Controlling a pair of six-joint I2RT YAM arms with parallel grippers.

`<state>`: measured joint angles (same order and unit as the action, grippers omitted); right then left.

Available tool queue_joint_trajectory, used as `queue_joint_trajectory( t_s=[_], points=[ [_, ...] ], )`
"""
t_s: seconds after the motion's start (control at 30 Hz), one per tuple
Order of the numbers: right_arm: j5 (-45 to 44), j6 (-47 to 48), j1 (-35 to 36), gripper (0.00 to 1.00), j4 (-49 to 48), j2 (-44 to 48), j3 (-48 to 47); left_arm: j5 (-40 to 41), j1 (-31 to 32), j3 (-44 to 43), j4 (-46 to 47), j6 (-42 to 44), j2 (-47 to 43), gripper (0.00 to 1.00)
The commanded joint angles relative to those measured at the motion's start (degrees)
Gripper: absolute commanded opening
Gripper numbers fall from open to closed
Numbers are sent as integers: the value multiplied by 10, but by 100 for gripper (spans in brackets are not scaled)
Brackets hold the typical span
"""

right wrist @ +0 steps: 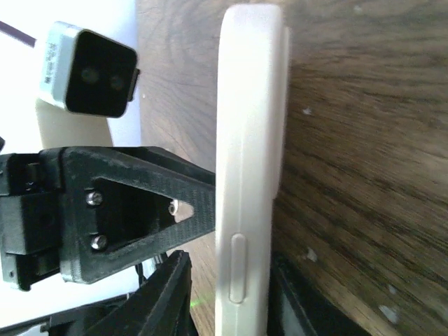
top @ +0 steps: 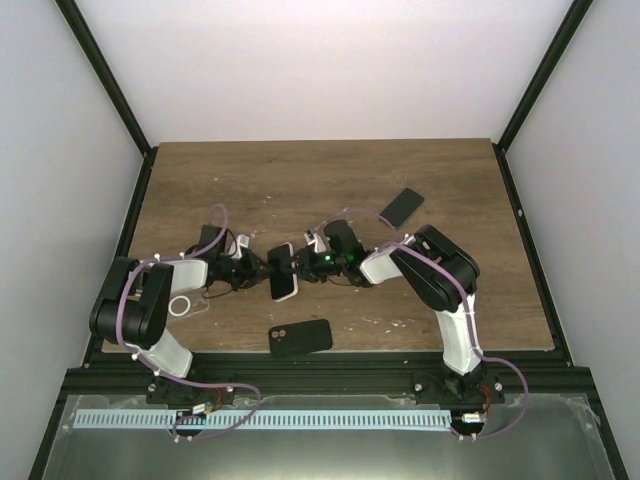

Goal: Put the phone into the phone case

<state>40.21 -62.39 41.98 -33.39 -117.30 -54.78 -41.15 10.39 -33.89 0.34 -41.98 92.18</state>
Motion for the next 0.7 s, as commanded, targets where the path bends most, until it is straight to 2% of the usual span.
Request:
queue_joint_trajectory(
  t_s=[0.0, 0.13, 0.23, 0.37, 0.43, 0.6, 0.67],
  points=[
    [20, 15, 17, 24, -2, 12, -8, 1, 16, 7, -53, 11, 1, 22],
    [36, 3, 10, 15, -38, 18, 11, -7, 14, -2, -70, 10, -30, 25],
    [43, 24, 2, 10, -30, 44, 16, -19, 13, -20, -90, 7, -73, 31],
    [47, 67, -12, 7, 14, 97, 18, -20, 7, -66, -147, 12, -142, 48],
    [57, 80, -18, 7, 26, 126, 22, -24, 3, -92, -174, 13, -176, 52],
    [94, 68, -38, 7, 1, 203, 57, -30, -5, -147, -228, 28, -258, 71],
    [109, 58, -45, 7, -11, 235, 69, -37, -7, -162, -249, 39, -282, 75]
  ],
)
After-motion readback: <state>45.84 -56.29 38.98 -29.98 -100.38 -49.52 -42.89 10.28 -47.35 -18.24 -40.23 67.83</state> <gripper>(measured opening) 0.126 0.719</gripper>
